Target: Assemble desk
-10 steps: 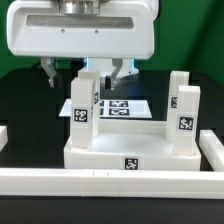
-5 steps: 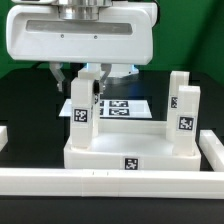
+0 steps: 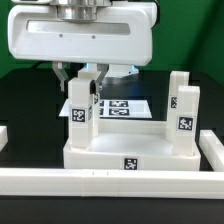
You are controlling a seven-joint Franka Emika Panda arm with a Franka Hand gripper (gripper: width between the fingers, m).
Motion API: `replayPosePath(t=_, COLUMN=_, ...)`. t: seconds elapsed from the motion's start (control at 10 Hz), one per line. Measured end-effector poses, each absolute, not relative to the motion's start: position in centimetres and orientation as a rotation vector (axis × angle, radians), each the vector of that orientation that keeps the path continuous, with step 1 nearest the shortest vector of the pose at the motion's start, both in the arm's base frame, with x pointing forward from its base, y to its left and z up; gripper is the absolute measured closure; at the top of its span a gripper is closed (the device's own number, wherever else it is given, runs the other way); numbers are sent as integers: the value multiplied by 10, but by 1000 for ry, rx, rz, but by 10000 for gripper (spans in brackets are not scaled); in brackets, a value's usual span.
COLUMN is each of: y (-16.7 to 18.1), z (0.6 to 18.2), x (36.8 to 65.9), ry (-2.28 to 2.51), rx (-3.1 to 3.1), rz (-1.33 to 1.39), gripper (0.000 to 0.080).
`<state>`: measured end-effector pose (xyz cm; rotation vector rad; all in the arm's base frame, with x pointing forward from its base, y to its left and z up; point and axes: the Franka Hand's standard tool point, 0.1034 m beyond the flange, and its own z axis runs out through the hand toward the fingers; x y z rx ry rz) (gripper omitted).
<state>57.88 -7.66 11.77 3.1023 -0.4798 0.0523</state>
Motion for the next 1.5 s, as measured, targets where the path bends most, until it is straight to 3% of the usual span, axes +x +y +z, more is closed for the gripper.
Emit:
replayPosePath(t=0.7, y=-71, z=116, x=578, ry=-1469, rx=2805, rz=51, gripper=511)
replayPosePath(t=1.1, y=-69, z=116, x=581, ry=-1794, rx=2625, rz=57, gripper=509)
replayPosePath(t=1.3, y=-69, z=115, x=580, ry=-1722, rx=2670, rz=58, gripper=508)
replayPosePath(t=1.5, y=-67, z=115, x=580, ry=-1656, rx=2706, rz=47, gripper=196)
